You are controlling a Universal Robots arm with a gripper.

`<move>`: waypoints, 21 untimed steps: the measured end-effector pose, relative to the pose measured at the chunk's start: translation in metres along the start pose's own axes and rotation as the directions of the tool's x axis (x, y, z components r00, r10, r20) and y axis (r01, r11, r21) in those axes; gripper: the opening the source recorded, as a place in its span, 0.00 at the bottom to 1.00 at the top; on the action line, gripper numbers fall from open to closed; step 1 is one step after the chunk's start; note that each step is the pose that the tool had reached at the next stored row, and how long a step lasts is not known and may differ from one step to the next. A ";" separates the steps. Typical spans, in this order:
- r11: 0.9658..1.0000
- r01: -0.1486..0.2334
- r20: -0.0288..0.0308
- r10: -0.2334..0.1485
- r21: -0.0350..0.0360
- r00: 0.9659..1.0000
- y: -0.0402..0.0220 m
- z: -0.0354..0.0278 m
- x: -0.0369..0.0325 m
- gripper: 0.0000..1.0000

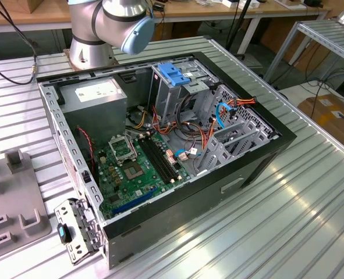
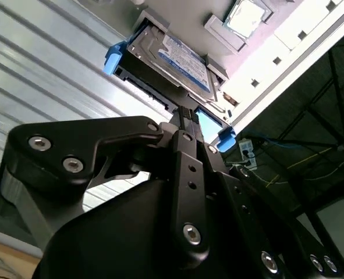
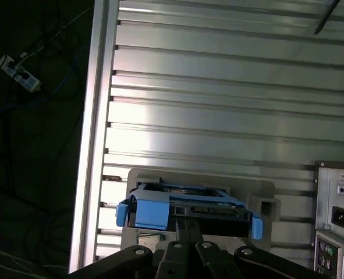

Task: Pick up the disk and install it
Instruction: 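Pick up the disk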

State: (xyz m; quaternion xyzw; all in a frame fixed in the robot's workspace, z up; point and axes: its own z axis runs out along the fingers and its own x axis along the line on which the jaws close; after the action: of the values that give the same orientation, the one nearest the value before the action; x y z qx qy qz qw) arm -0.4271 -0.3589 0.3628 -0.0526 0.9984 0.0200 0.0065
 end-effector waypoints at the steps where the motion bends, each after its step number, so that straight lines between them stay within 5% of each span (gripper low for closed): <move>1: 0.999 0.034 -0.001 -0.034 0.000 0.999 0.0000 0.0001 0.0000 0.11; 4: 0.988 0.156 -0.006 -0.156 -0.003 0.988 0.0000 0.0006 0.0000 0.11; 7: 0.977 0.212 -0.008 -0.212 -0.004 0.977 0.0000 0.0009 0.0000 0.11; 8: 0.973 0.232 -0.008 -0.232 -0.004 0.973 -0.0001 0.0010 0.0000 0.11; 10: 0.958 0.287 -0.009 -0.287 -0.006 0.958 0.0000 0.0012 0.0000 0.11; 21: 0.955 0.295 -0.010 -0.295 -0.006 0.955 -0.0001 0.0012 0.0000 0.11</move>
State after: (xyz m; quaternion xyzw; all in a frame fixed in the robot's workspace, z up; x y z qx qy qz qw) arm -0.4271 -0.3589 0.3616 -0.2012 0.9793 0.0206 0.0041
